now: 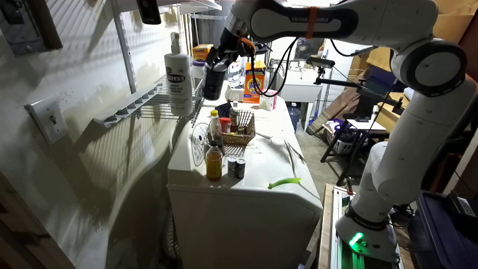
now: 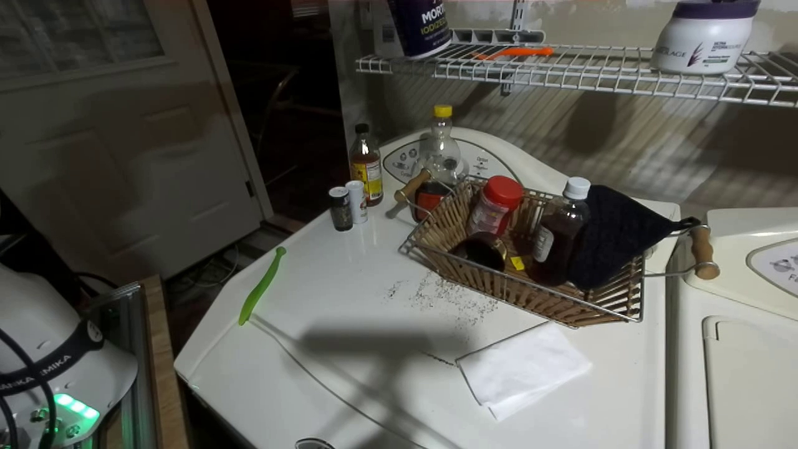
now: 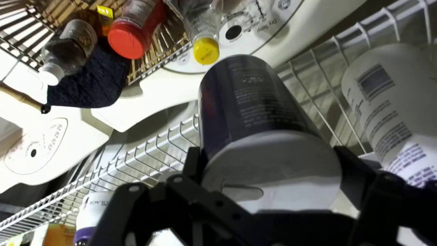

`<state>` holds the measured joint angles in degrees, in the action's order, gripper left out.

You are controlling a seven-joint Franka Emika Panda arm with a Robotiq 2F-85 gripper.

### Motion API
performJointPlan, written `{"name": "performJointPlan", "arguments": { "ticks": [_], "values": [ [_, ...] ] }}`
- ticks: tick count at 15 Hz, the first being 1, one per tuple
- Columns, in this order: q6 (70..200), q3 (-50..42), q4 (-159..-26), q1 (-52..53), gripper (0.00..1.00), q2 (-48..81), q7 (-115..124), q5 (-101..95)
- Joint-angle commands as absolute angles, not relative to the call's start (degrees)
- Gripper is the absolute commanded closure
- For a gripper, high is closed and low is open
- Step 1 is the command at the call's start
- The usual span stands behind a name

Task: Pick up the bottle and put it on the shelf

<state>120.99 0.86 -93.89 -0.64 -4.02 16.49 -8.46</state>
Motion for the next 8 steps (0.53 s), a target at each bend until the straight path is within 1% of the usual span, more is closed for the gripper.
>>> {"name": "performJointPlan", "arguments": {
  "ticks": [1, 8],
  "values": [
    [126.02, 0.19, -90.64, -0.64, 0.3, -0.85, 12.95, -4.45],
    [132.63, -0.83, -89.29, -1.2, 0.3, 2.66, 6.42, 5.59]
  ]
}}
